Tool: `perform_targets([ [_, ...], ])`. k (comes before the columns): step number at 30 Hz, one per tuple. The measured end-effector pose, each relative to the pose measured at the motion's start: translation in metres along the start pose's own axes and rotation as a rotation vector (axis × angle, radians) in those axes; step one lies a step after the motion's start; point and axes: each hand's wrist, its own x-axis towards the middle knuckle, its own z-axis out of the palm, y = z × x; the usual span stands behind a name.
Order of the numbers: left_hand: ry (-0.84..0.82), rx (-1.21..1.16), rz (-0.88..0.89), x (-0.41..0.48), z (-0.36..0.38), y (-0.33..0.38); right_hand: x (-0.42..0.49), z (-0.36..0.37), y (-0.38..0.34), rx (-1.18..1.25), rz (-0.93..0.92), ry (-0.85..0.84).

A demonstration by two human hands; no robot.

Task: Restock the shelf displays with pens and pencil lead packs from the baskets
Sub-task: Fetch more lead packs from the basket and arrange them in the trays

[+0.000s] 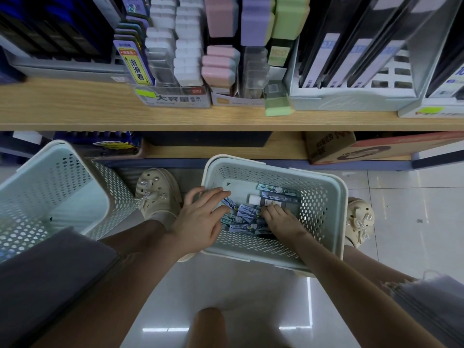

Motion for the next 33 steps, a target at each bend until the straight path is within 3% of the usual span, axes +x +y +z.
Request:
perform_targets([
  [9,0.032,0.015,0.022,-0.001,0.002,-0.001,-0.003,-0.001,-0.002,-0.083,-0.034,0.047],
  [13,-0.035,0.078,-0.032,0.000,0.002,0.001,-0.015,-0.025,-0.004,-0.008,0.033,0.166],
  [17,-0.059,0.020,-0.166,0.009,-0.014,0.015,-0.029,-0.063,-0.014,0.393,0.054,0.426],
  [20,-0.066,-0.450,-0.470,0.024,-0.042,0.034,-0.041,-0.105,-0.029,0.834,0.137,0.579],
  [22,-0.177,-0.815,-0.593,0.034,-0.068,0.049,-0.054,-0.143,-0.043,1.143,0.153,0.568],
  [26,-0.133,-1.074,-0.504,0.039,-0.123,0.070,-0.086,-0.206,-0.070,1.492,0.078,0.623],
  [33,-0.062,-0.960,-0.380,0.012,-0.211,0.076,-0.124,-0.269,-0.093,1.560,-0.003,0.663],
])
